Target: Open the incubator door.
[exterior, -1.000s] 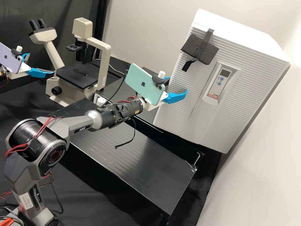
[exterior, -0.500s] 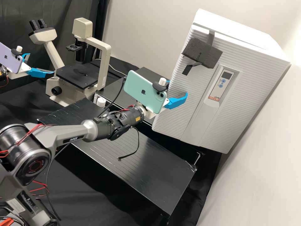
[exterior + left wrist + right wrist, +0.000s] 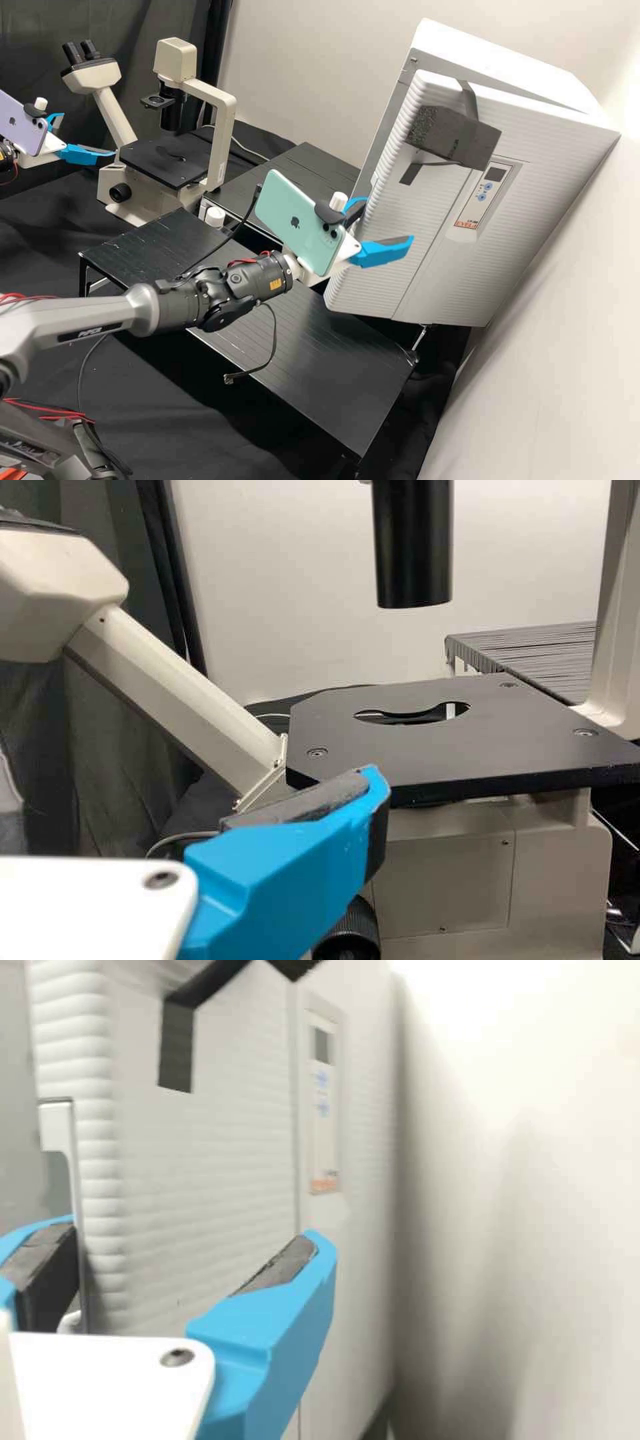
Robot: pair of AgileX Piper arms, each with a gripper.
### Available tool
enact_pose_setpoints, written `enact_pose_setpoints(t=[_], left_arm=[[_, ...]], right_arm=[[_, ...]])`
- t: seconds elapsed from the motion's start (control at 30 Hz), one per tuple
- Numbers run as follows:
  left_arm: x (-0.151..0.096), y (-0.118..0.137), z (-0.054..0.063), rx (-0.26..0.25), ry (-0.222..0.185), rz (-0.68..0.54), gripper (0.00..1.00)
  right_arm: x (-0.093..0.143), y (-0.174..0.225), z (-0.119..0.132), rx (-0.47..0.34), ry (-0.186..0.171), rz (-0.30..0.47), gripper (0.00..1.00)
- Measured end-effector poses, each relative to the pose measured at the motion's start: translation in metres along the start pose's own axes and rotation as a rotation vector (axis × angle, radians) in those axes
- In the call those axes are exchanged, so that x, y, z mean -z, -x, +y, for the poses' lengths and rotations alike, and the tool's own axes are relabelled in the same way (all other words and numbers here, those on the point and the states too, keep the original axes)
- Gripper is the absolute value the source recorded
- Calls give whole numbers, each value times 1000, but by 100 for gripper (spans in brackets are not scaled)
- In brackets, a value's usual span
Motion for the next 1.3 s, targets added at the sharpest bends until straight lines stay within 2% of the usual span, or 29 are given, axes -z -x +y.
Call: enact_pose_setpoints(t=[0.07,0.13,0.5,0.73,0.83,0.97,1.07,1.1,1.13,1.17,1.23,1.3], left_arm=[[0,0,0,0,0,0,100],[0,0,0,0,0,0,100],[0,0,0,0,0,0,100],[0,0,0,0,0,0,100],[0,0,0,0,0,0,100],[0,0,0,0,0,0,100],[0,0,0,0,0,0,100],[0,0,0,0,0,0,100],[0,0,0,0,0,0,100],[0,0,0,0,0,0,100],[0,0,0,0,0,0,100],[0,0,0,0,0,0,100]], right_arm=[[-3,6,3,-20,-45,-22,100],[-3,8,6,-35,-69,-29,100],[-17,12,10,-93,-52,-123,100],[-23,25,17,-163,-65,-124,100],[-23,36,20,-192,-88,-124,100],[-10,59,27,-293,-84,-49,100],[7,81,30,-372,-52,51,100],[10,86,33,-420,-26,67,100],[17,96,34,-448,-21,116,100],[20,100,36,-480,-8,132,100],[28,113,38,-526,-10,196,100],[33,121,37,-530,-16,243,100]])
